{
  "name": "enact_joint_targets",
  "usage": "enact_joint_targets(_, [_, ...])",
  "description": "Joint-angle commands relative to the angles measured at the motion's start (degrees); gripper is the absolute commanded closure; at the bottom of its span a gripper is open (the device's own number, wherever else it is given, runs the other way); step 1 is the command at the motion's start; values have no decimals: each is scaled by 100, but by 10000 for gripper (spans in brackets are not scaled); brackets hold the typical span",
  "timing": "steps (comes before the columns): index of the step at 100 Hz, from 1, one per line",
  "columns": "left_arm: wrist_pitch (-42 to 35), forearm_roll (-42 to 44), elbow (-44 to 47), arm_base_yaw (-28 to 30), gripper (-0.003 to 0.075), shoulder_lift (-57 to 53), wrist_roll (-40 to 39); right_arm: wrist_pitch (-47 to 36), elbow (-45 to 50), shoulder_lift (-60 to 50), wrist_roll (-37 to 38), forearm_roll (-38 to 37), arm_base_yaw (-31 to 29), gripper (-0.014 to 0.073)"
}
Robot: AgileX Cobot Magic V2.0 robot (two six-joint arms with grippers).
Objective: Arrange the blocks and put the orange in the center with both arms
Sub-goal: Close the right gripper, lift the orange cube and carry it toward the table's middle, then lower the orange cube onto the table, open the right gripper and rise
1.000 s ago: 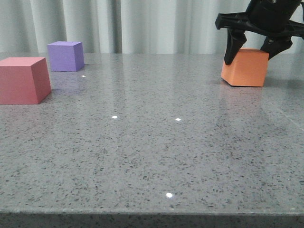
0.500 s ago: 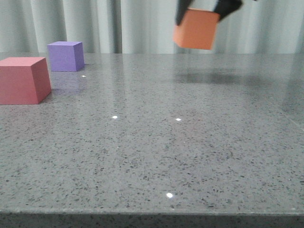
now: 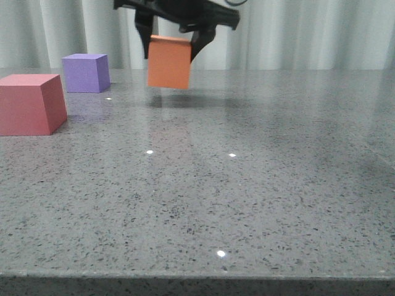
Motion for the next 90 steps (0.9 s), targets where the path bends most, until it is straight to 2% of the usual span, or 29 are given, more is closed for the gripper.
enact_joint_targets(1, [-454,-32,238,18,741,-211,-17,-171,-298,-227,63,-175,25,232])
enact_joint_targets(40, [-454,-32,238,18,741,-211,-17,42,-305,-111,167,-195,25,211])
enact_joint_targets(47, [-454,-32,238,18,741,-211,-17,42,-305,-111,167,-195,25,139])
enact_joint_targets(62, [-454,-32,238,18,741,-211,-17,37,-305,-111,167,-195,25,-75])
enact_joint_targets(90, [-454,-32,238,18,741,-211,-17,117,-305,-203,160,-195,25,-52])
